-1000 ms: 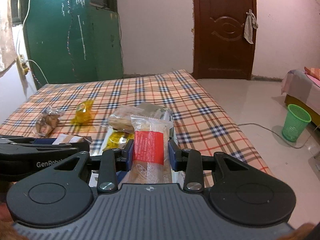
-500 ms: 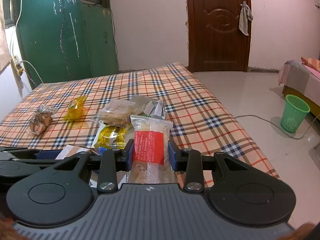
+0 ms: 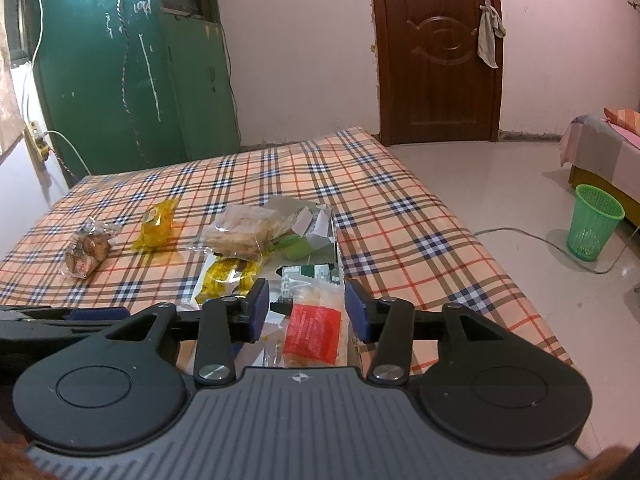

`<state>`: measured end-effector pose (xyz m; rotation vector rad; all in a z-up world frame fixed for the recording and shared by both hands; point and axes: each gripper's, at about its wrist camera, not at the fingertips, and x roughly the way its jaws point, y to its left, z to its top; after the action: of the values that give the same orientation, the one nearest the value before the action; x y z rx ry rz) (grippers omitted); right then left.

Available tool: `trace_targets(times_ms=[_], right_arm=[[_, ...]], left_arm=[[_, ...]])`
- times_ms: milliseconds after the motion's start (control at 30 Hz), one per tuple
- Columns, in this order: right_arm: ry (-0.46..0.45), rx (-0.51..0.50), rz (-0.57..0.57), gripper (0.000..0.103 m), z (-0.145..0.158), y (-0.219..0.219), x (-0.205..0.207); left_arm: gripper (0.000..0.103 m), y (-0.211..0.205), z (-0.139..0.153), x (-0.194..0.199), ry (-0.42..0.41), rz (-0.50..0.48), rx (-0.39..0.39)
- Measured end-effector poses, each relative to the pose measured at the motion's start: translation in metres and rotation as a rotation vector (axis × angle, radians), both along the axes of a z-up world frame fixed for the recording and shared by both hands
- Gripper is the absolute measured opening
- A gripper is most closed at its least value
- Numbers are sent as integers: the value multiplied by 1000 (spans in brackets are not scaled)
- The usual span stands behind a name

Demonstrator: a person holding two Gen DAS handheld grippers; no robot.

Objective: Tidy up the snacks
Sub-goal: 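Release the red-labelled bag into the box with the right gripper while the left releases the white pack, then move both grippers back toward the remaining snacks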

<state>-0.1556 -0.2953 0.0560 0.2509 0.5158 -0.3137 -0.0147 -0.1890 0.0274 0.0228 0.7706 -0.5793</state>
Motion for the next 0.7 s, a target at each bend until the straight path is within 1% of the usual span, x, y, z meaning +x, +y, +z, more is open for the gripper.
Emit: trace_targets(times_ms=[133, 200, 267, 500, 700], right_arm=[[-5, -6, 14, 67, 4, 4, 3], [-7, -17, 25, 74, 6, 8, 6], [-13, -26, 36, 78, 8, 12, 11], [1, -49, 93, 88, 8, 31, 33], [6, -54, 140, 90, 8, 48, 52]], left_arm=[[69, 8, 7, 5, -23, 33, 14], [71, 13, 11, 7, -39, 50, 26], [74, 18, 13, 10, -55, 63, 41], [75, 46, 15, 19, -73, 125, 57], [75, 65, 16, 26, -88, 169, 65]])
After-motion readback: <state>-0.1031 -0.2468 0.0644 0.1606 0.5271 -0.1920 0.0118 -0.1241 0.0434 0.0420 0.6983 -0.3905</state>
